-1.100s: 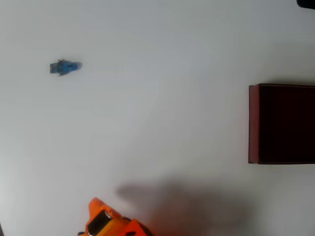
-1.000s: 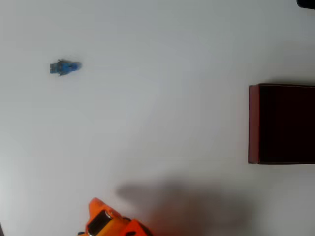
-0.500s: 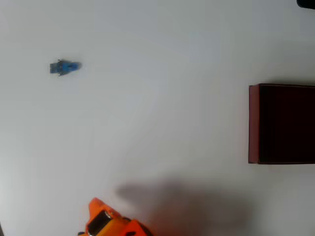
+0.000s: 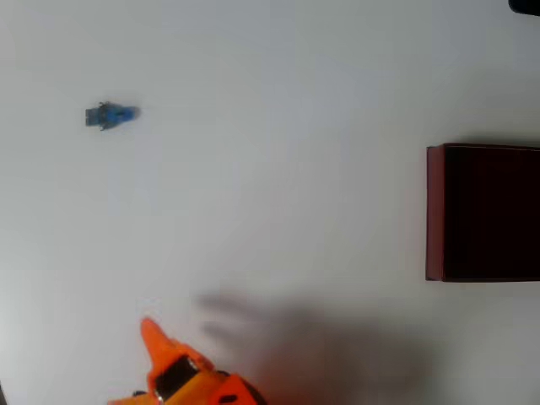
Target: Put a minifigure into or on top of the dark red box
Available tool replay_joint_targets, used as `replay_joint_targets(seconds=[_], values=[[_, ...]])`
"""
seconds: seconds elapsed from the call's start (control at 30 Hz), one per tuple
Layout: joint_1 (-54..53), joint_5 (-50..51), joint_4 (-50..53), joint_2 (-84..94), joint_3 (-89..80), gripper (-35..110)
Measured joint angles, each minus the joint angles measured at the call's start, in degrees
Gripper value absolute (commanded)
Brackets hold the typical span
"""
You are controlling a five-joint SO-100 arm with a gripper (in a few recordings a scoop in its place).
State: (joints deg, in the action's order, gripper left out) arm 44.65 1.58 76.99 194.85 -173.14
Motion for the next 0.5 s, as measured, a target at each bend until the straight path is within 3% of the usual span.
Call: replay_joint_targets(seconds=[0.17,0.3,0.4,0.5], values=[[-1.85,8.7,0.18,-0.09,3.25,24],[-2.46,14.5,-5.8,-4.48,7.29,25],[-2.29,17.75,-13.89,-16.52,12.66,25],[-0.97,20.04,-13.97,-37.71,25.84,24]])
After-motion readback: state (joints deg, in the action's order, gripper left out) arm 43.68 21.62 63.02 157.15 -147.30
